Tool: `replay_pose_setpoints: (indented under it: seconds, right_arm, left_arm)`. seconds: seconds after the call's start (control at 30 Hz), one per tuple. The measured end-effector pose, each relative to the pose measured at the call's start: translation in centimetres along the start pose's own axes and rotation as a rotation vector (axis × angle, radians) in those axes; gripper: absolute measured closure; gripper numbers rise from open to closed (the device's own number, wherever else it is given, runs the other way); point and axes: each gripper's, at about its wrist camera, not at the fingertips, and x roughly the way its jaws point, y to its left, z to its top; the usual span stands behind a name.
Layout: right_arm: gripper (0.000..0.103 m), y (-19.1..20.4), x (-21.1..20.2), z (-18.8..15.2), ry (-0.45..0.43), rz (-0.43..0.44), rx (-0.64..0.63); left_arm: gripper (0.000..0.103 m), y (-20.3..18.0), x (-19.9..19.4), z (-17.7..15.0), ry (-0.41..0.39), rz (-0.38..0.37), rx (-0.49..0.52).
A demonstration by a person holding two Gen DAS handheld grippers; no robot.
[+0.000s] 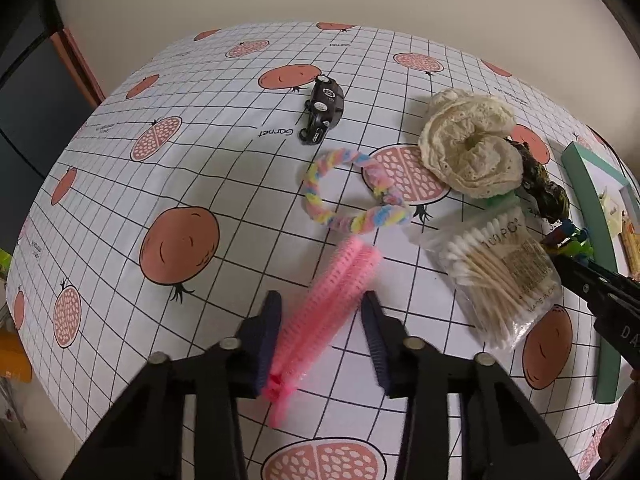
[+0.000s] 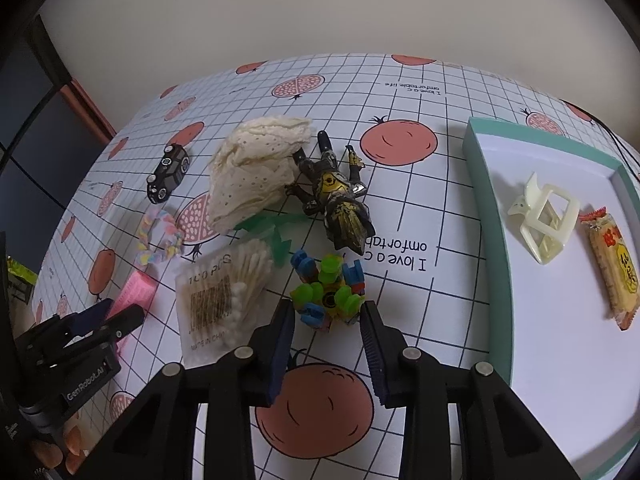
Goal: Organize objects
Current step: 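Grasp the pink hair roller clip with the left tool while the right tool grasps the block toy, then carry the pink roller clip with the left tool while the right tool carries the block toy to the tray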
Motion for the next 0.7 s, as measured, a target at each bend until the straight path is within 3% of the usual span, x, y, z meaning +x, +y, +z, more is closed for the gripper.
replay_pose_setpoints:
  seconds: [0.07, 0.57, 0.7]
  right_arm:
    - [0.067, 0.0, 0.0, 0.0, 0.001, -0.001, -0.004]
    - [0.067, 0.0, -1.2, -0.1, -0.017, -0.004, -0.024]
    - [0.067, -0.1, -2.0, -0.2, -0.034, 0.001, -0.026]
  left_arm:
    - [0.072, 0.1, 0.0, 0.1, 0.001, -0.005, -0.008]
    - [0.073, 0.9, -1.8, 0.7, -0.052, -0.023, -0.064]
    - [0.073, 1.1, -2.9, 1.2, -0.084, -0.077, -0.098]
